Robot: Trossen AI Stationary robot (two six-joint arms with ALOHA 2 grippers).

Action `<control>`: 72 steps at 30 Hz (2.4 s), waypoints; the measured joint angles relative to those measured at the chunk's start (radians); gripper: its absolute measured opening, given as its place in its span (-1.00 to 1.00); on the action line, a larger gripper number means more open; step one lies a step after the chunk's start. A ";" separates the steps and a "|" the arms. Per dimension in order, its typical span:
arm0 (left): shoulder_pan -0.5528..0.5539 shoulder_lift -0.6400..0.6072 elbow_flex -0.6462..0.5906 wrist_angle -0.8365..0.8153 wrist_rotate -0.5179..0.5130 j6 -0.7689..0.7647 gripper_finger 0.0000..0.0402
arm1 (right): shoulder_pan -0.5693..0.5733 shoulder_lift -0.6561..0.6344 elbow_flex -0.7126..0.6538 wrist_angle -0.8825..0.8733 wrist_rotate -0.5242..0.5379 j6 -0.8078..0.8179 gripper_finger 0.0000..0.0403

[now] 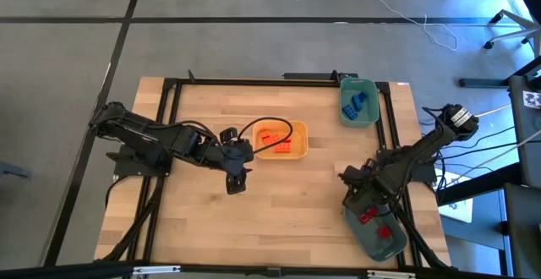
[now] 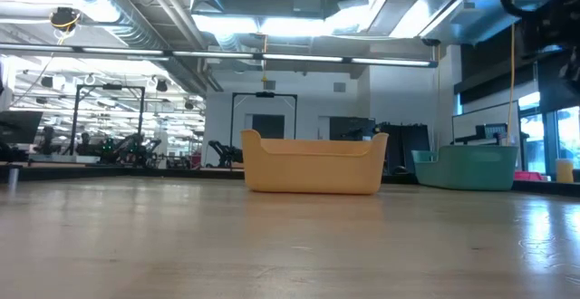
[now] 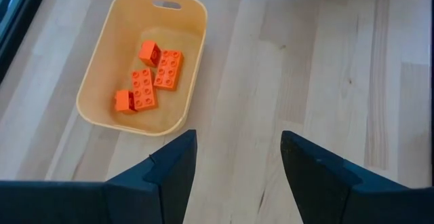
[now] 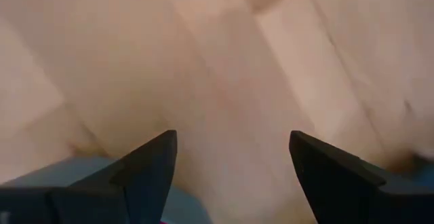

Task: Sort & place blocks by color
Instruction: Adjust the gray bin, then return to Home Position

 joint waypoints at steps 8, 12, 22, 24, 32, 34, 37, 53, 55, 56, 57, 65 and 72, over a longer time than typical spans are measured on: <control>0.000 0.000 0.000 0.000 -0.003 0.000 0.03 | 0.000 0.000 0.044 -0.148 -0.058 0.113 0.42; -0.008 0.000 0.000 -0.002 -0.003 0.001 0.03 | 0.000 0.000 0.116 -0.144 -0.028 0.078 0.42; -0.011 -0.008 0.000 -0.053 0.004 0.026 0.03 | -0.048 0.000 0.211 -0.118 -0.065 -0.142 0.39; -0.020 -0.038 -0.001 -0.071 0.003 0.035 0.03 | -0.052 0.000 0.258 -0.126 -0.024 -0.232 0.36; -0.110 -0.206 0.000 -0.099 -0.042 0.021 0.03 | -0.041 -0.019 0.578 -0.347 0.278 -0.439 0.34; -0.161 -0.263 0.000 -0.102 -0.095 0.009 0.03 | -0.024 -0.052 0.630 -0.364 0.337 -0.487 0.34; -0.250 -0.328 0.000 -0.114 -0.214 0.002 0.03 | 0.013 -0.131 0.652 -0.369 0.411 -0.549 0.34; -0.651 -0.640 -0.281 -0.173 -0.679 -0.334 0.03 | 0.217 -0.789 0.340 -0.046 0.419 -0.702 0.34; -0.677 -0.687 -0.333 -0.154 -0.703 -0.360 0.03 | 0.217 -0.850 0.320 -0.027 0.405 -0.736 0.34; -0.689 -0.706 -0.355 -0.136 -0.713 -0.363 0.03 | 0.217 -0.877 0.311 -0.028 0.403 -0.748 0.34; -0.700 -0.726 -0.376 -0.121 -0.722 -0.362 0.03 | 0.217 -0.905 0.301 -0.031 0.403 -0.754 0.34; -0.779 -0.870 -0.482 -0.110 -0.847 -0.332 0.03 | 0.217 -1.133 0.175 -0.032 0.403 -0.771 0.34; -0.845 -0.998 -0.620 -0.040 -0.948 -0.333 0.03 | 0.216 -1.308 0.033 -0.015 0.402 -0.717 0.34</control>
